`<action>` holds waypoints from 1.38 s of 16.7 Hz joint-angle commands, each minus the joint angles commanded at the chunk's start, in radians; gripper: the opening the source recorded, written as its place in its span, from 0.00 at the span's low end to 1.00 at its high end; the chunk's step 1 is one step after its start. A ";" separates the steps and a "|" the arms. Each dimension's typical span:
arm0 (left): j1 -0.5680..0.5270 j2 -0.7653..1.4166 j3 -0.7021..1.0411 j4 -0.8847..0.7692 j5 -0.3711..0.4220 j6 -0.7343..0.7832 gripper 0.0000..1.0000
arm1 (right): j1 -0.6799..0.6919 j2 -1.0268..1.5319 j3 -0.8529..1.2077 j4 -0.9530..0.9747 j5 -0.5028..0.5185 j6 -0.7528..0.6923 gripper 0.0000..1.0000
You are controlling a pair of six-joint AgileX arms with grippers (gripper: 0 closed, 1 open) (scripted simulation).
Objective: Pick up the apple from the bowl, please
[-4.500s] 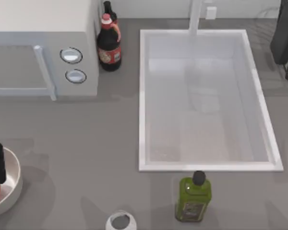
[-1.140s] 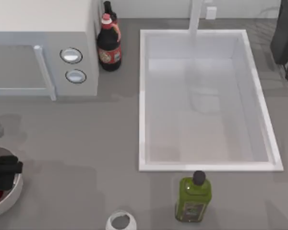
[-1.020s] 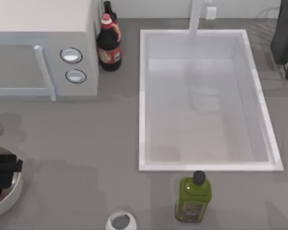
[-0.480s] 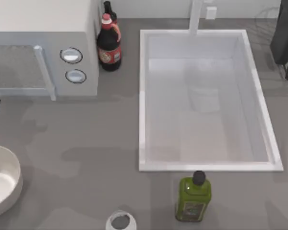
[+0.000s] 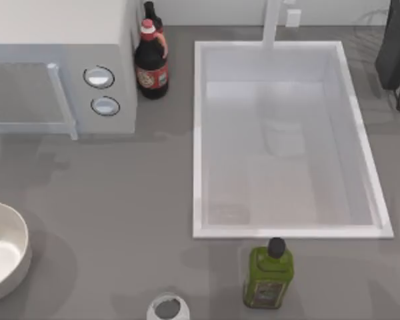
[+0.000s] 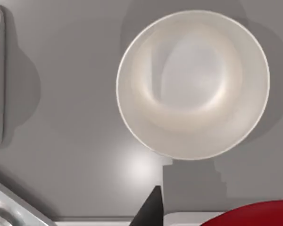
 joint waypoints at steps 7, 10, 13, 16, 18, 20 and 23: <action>-0.010 0.007 0.006 -0.003 -0.001 -0.013 0.00 | 0.000 0.000 0.000 0.000 0.000 0.000 1.00; -0.109 0.048 -0.016 0.036 -0.002 -0.111 0.00 | 0.000 0.000 0.000 0.000 0.000 0.000 1.00; -0.293 0.104 -0.062 0.109 -0.004 -0.296 0.00 | 0.000 0.000 0.000 0.000 0.000 0.000 1.00; -0.503 0.161 -0.117 0.195 -0.006 -0.507 0.00 | 0.000 0.000 0.000 0.000 0.000 0.000 1.00; -0.609 0.190 -0.152 0.248 -0.007 -0.612 0.00 | 0.000 0.000 0.000 0.000 0.000 0.000 1.00; -0.673 0.208 -0.180 0.288 -0.008 -0.676 0.00 | 0.000 0.000 0.000 0.000 0.000 0.000 1.00; -0.693 0.213 -0.191 0.304 -0.009 -0.697 0.00 | 0.000 0.000 0.000 0.000 0.000 0.000 1.00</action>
